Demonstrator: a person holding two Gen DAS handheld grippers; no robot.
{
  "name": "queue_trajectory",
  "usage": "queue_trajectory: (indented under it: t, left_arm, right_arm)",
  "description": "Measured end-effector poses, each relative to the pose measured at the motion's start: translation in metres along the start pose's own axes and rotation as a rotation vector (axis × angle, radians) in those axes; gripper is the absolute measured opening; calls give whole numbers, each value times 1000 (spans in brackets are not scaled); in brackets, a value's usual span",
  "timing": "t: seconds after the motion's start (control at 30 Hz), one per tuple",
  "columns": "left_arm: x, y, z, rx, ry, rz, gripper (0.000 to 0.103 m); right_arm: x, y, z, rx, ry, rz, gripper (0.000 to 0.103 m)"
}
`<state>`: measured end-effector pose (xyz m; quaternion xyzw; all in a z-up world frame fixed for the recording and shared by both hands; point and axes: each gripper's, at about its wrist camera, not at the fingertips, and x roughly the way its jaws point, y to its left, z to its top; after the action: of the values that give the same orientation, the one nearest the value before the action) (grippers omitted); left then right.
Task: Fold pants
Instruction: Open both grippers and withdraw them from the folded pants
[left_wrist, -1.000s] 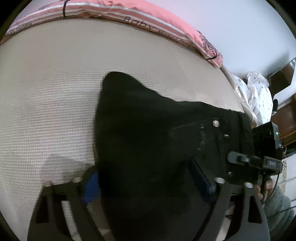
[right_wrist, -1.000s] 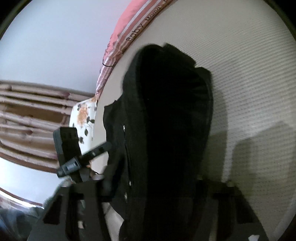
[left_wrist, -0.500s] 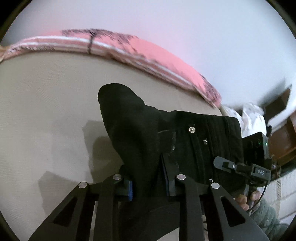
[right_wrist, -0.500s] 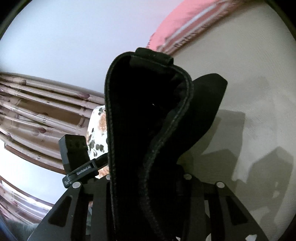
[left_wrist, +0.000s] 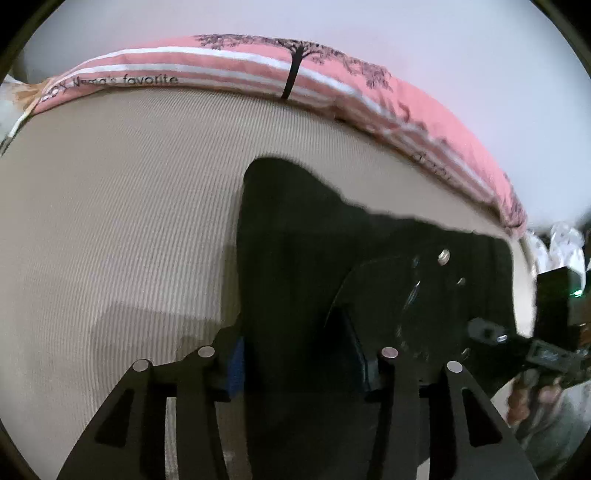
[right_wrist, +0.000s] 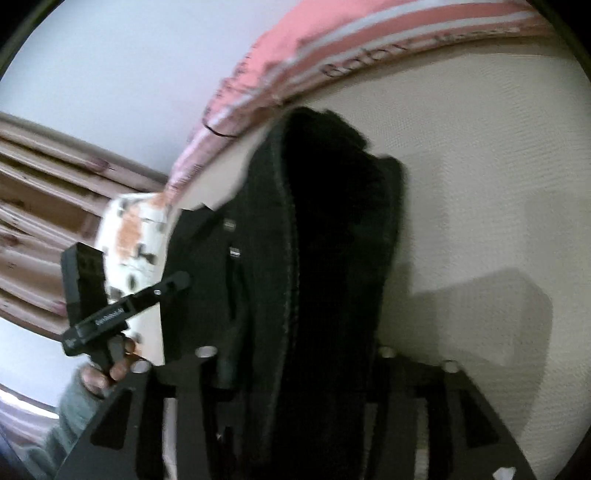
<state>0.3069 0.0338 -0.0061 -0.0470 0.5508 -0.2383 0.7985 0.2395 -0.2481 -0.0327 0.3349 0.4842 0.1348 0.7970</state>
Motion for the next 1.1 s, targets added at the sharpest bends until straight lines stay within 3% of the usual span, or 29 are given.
queue_trajectory:
  t: [0.07, 0.13, 0.33, 0.43, 0.6, 0.73, 0.97, 1.1]
  left_arm:
    - [-2, 0, -19, 22, -15, 46, 64]
    - [-8, -3, -39, 61, -56, 89, 70]
    - [-40, -27, -71, 115, -122, 315, 72]
    - [-55, -38, -85, 129, -134, 406, 72]
    - [-77, -52, -113, 129, -133, 434, 73]
    - [-92, -58, -130, 117, -133, 448, 74]
    - [-115, -60, -162, 97, -161, 478, 74]
    - [-119, -62, -174, 101, -167, 479, 74]
  right_arm:
    - [-11, 4, -12, -53, -28, -60, 55]
    - [-21, 5, -21, -86, -55, -124, 58]
    - [-68, 21, -54, -151, -166, -283, 62]
    - [-82, 52, -71, -220, -220, -347, 64]
    - [-79, 101, -100, -304, -261, -464, 94]
    - [-68, 128, -125, -367, -254, -515, 94]
    - [-63, 140, -149, -331, -282, -526, 99]
    - [-58, 147, -162, -372, -264, -554, 100]
